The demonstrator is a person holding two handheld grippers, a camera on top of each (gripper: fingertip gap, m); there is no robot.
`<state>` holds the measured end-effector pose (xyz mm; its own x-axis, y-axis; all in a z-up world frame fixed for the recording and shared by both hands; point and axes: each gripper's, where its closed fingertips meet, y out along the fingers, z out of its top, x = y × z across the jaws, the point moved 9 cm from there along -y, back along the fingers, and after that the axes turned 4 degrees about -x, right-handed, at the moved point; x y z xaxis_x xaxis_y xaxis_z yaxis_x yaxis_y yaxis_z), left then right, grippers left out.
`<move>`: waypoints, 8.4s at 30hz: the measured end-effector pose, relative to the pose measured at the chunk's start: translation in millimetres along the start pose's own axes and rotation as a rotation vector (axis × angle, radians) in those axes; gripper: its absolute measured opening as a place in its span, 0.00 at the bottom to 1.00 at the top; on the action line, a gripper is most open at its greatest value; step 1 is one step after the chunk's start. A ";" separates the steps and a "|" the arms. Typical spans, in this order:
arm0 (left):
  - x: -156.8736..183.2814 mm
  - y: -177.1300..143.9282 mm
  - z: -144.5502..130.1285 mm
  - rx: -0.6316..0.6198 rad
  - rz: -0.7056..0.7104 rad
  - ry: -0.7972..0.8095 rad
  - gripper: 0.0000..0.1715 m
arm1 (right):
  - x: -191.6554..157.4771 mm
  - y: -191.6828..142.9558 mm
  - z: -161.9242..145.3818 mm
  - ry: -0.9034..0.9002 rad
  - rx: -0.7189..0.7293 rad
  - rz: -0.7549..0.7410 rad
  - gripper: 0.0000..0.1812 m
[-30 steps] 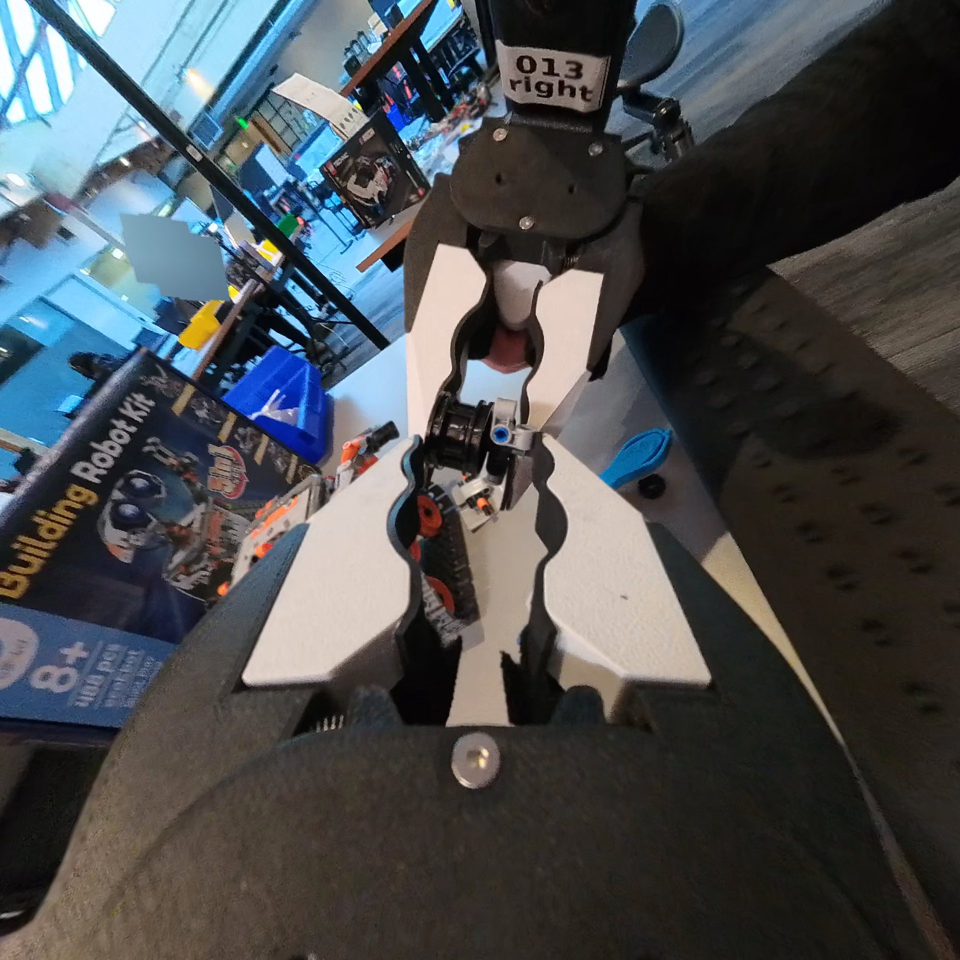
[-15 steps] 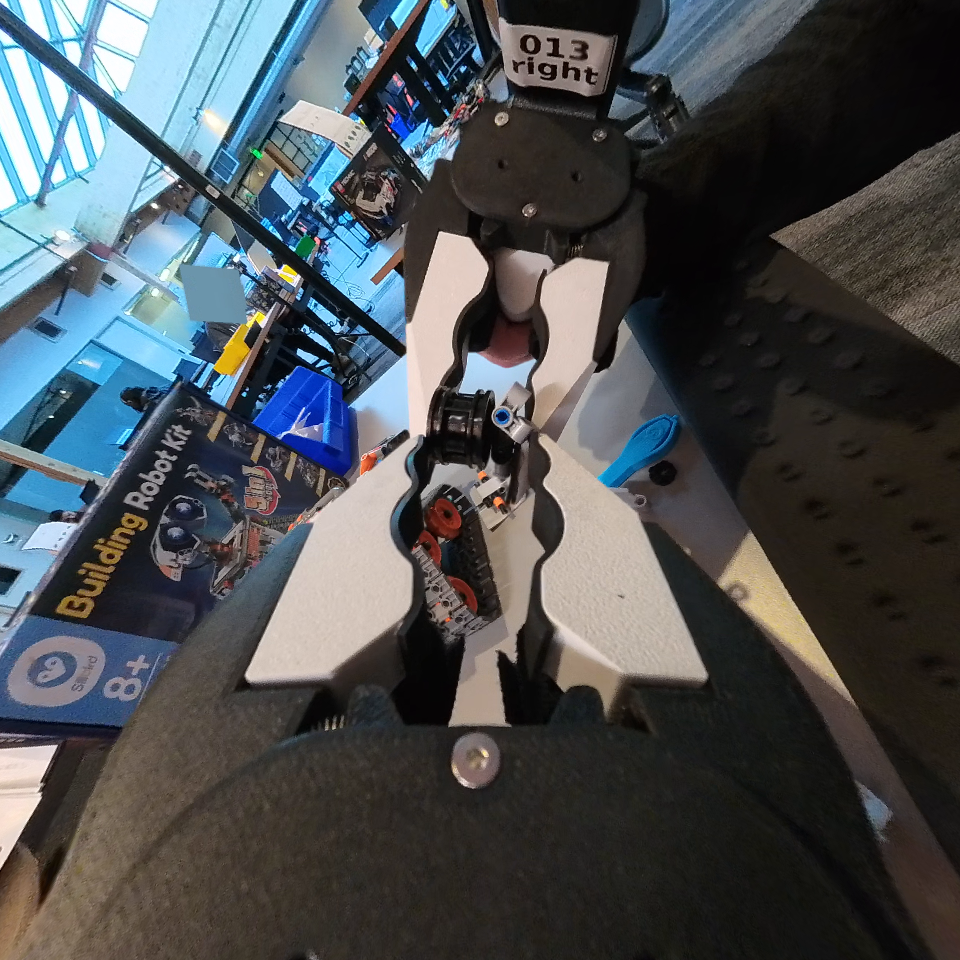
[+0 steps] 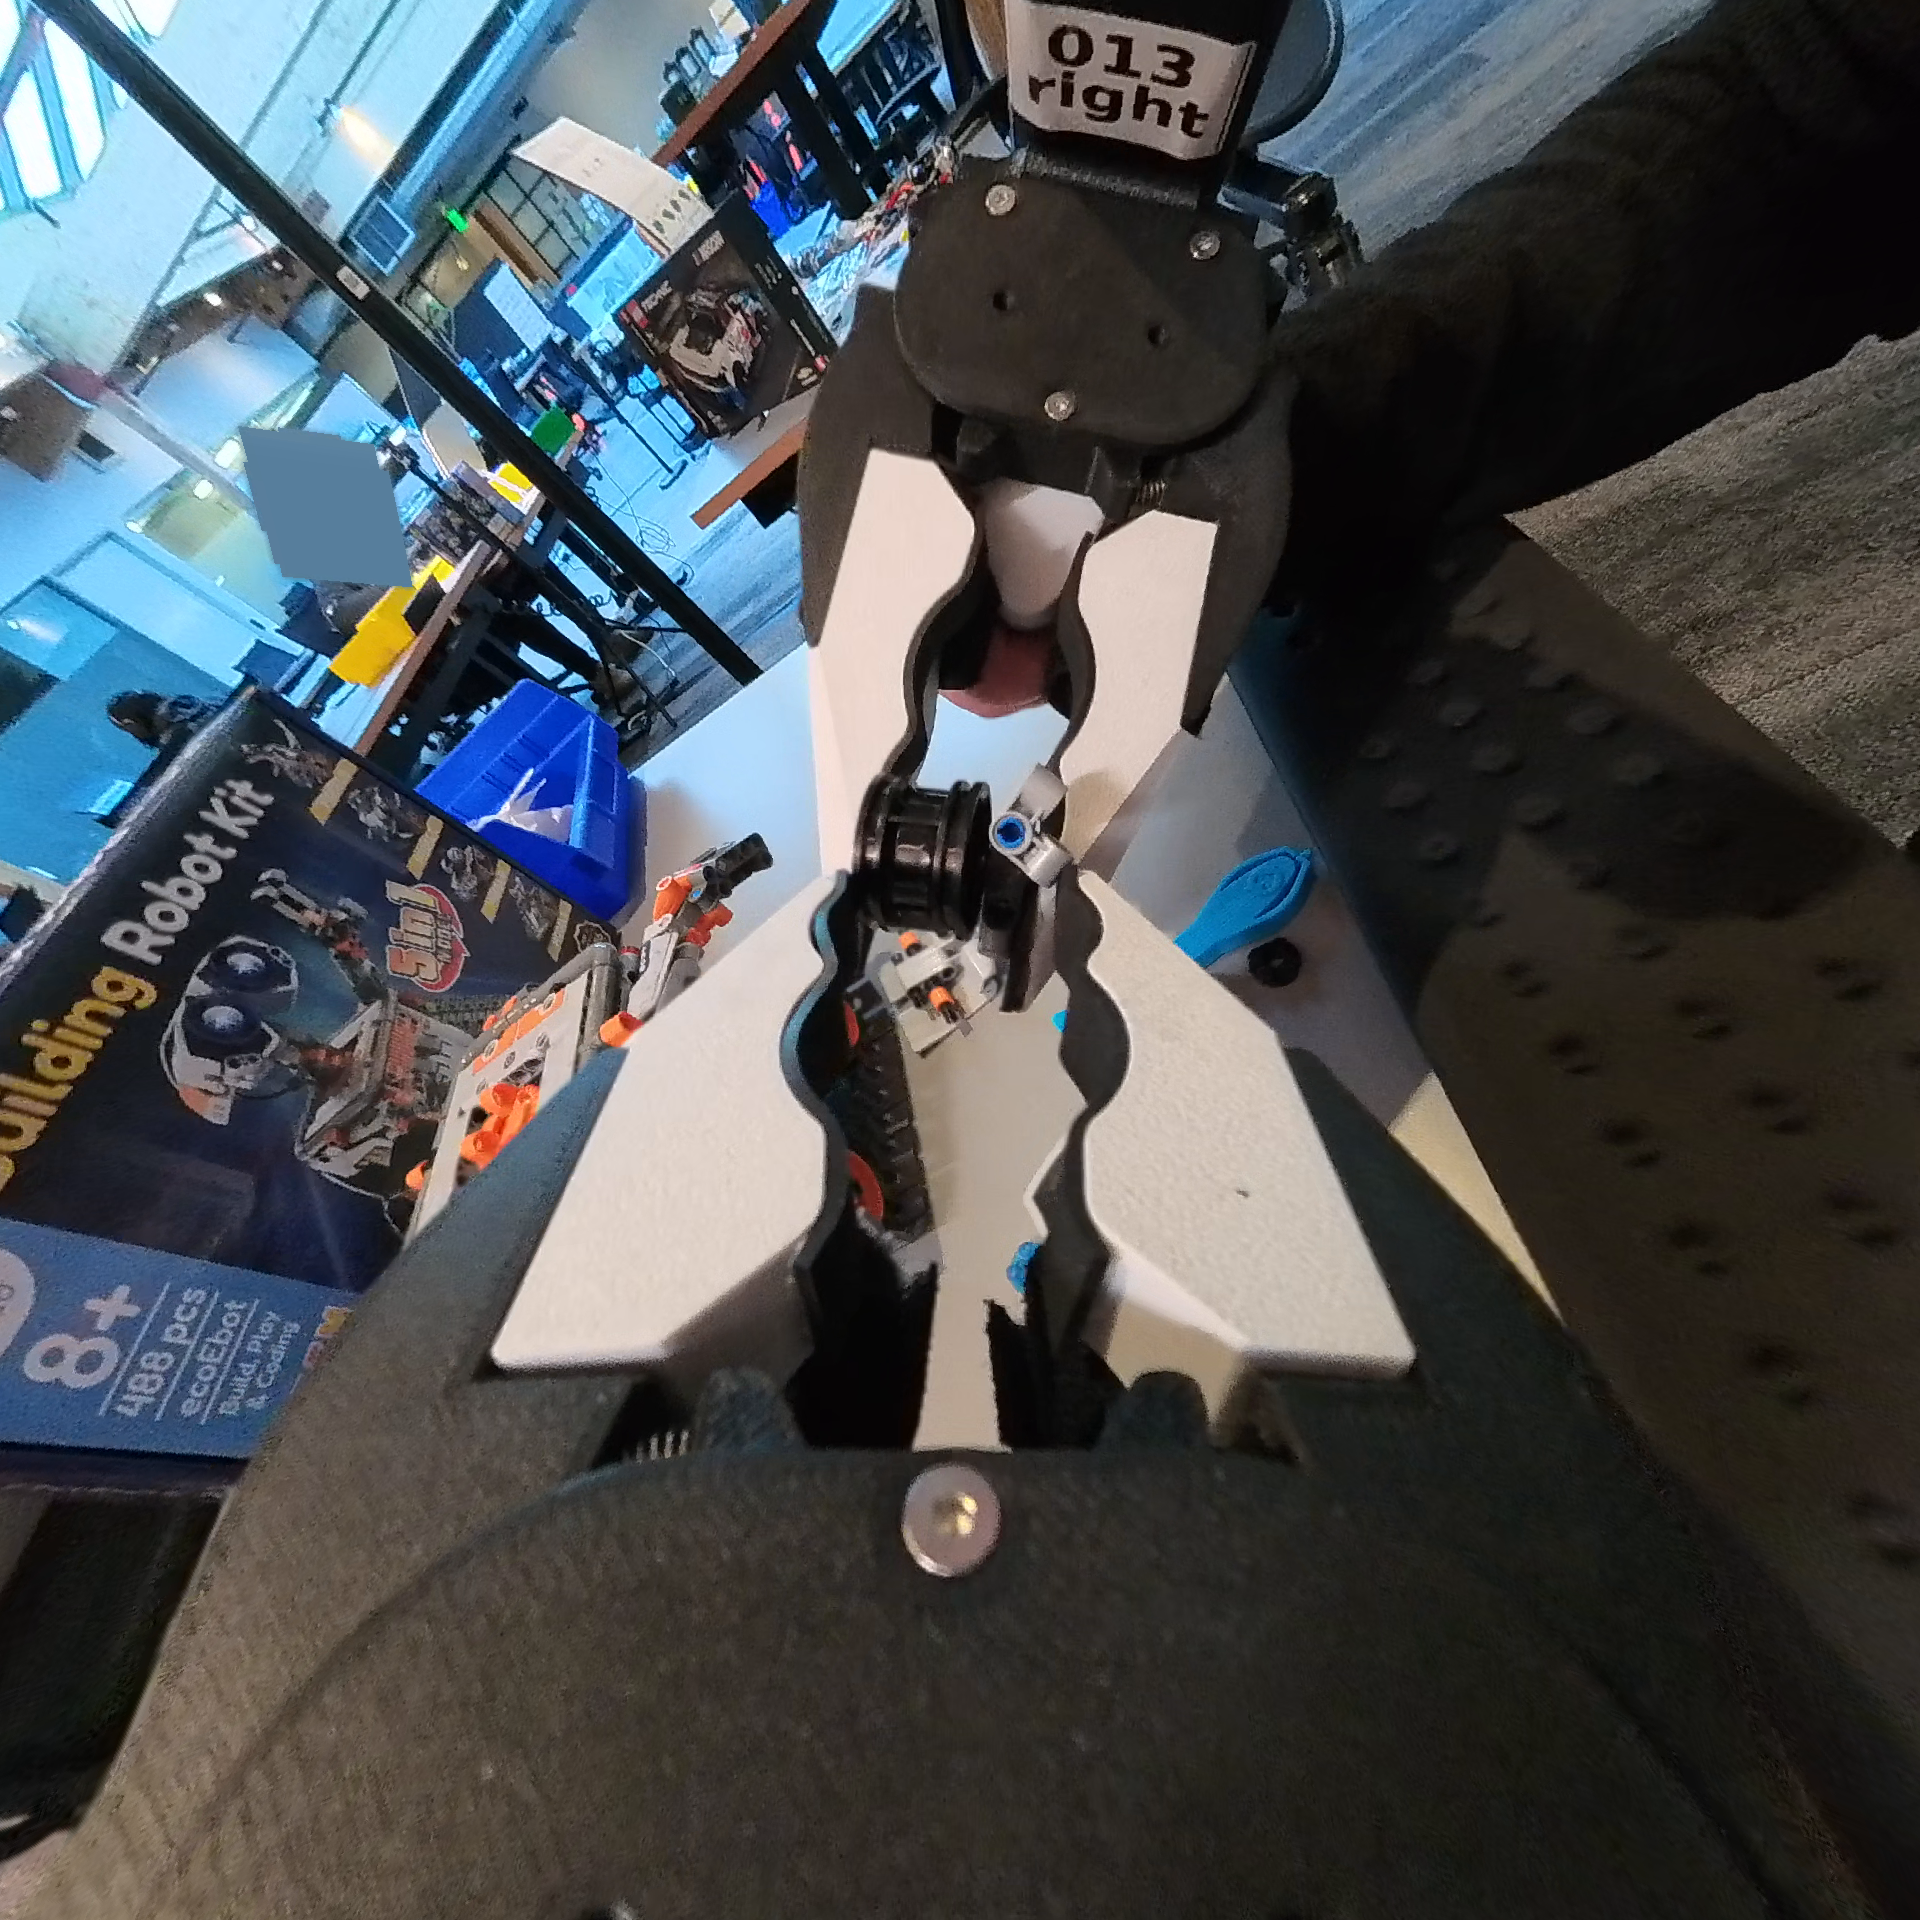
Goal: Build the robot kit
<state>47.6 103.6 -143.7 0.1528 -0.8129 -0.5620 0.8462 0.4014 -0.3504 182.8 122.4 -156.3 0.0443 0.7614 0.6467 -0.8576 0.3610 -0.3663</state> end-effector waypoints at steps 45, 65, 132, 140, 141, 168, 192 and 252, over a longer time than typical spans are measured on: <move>-3.0 3.7 48.7 0.078 0.200 -0.043 0.13 | 41.7 -11.5 -23.6 0.699 0.681 0.445 0.17; -30.9 19.7 -0.8 0.164 -0.182 -0.656 0.26 | 10.0 -2.3 -2.8 -0.360 -0.123 -0.485 0.17; -14.7 25.5 -4.1 -0.227 0.337 0.190 0.17 | 35.7 -9.5 -22.9 0.423 0.229 0.061 0.23; -7.4 33.4 -4.1 -0.330 0.379 0.312 0.17 | 35.4 -3.2 -26.8 0.527 0.229 0.134 0.22; -6.0 34.5 -3.4 -0.339 0.388 0.330 0.17 | 35.6 -2.8 -27.3 0.543 0.230 0.144 0.20; -10.5 18.7 18.6 -0.099 0.351 0.143 0.30 | 63.1 -30.7 -44.3 0.911 0.807 0.493 0.16; -3.7 11.3 38.6 -0.032 0.347 0.122 0.12 | 52.8 -19.0 -42.2 0.909 0.897 0.701 0.16; -33.1 23.8 -10.6 0.193 -0.151 -0.588 0.06 | 43.2 -36.6 -29.6 0.401 0.500 0.164 0.16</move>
<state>57.3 144.5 -141.4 0.2333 -0.9724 0.0072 0.9486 0.2260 -0.2215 231.2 158.0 -134.8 -0.0029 0.9616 0.2746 -0.9998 0.0031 -0.0213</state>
